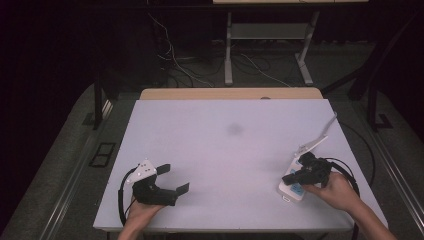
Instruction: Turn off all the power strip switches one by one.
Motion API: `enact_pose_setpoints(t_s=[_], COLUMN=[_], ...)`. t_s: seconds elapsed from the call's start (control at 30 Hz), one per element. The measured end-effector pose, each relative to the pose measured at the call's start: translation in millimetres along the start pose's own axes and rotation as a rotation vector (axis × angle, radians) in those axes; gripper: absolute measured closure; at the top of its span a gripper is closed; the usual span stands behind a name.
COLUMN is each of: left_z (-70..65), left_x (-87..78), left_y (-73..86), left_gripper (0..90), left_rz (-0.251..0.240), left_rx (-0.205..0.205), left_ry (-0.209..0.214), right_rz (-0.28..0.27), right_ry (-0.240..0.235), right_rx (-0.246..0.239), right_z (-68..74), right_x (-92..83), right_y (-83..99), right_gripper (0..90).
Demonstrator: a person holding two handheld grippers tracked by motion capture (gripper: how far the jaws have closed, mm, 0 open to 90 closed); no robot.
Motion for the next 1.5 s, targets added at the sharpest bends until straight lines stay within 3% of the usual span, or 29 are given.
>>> enact_pose_setpoints(t_s=[0.23, 0.4, 0.7, 0.8, 0.93, 1.07, 1.5], left_z=[0.8, 0.5, 1.9, 1.6, 1.4, 2.1, 2.0], left_x=[-0.5, 0.1, 0.7, 0.8, -0.1, -0.2, -0.5], left_y=[0.2, 0.3, 0.6, 0.5, 0.6, 0.6, 0.4], left_gripper=[0.0, 0.0, 0.0, 0.0, 0.0, 0.0, 0.0], left_rz=[0.001, 0.001, 0.005, 0.005, 0.001, 0.002, -0.002], left_rx=[0.001, -0.001, -0.002, -0.001, -0.002, -0.007, -0.005], left_ry=[-0.002, 0.0, -0.001, 0.0, -0.002, -0.005, -0.003], right_rz=[0.007, 0.007, -0.001, -0.014, -0.008, -0.036, -0.07], right_ry=[0.037, 0.028, 0.04, 0.006, 0.002, -0.018, -0.003], right_rx=[-0.03, -0.021, -0.059, -0.05, -0.05, -0.044, -0.059], right_z=[4.7, 3.7, 5.6, 5.5, 4.6, 4.9, 8.8], right_x=[0.9, 0.9, 0.6, -1.0, -1.9, -6.6, -26.6], right_y=[-1.5, -1.6, -0.3, -1.3, -1.8, -2.3, -11.9], right_gripper=[90.0, 90.0, 90.0, 90.0, 90.0, 90.0, 90.0])
Point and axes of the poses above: each handheld gripper's, and its own axes: x roughly forward along the jaws, y roughly out of its underside, z roughly to its left, the point moved 2 cm from there along x, roughly forward along the jaws, and after that the axes turned 4 degrees about -y, right-handed, at the moved point
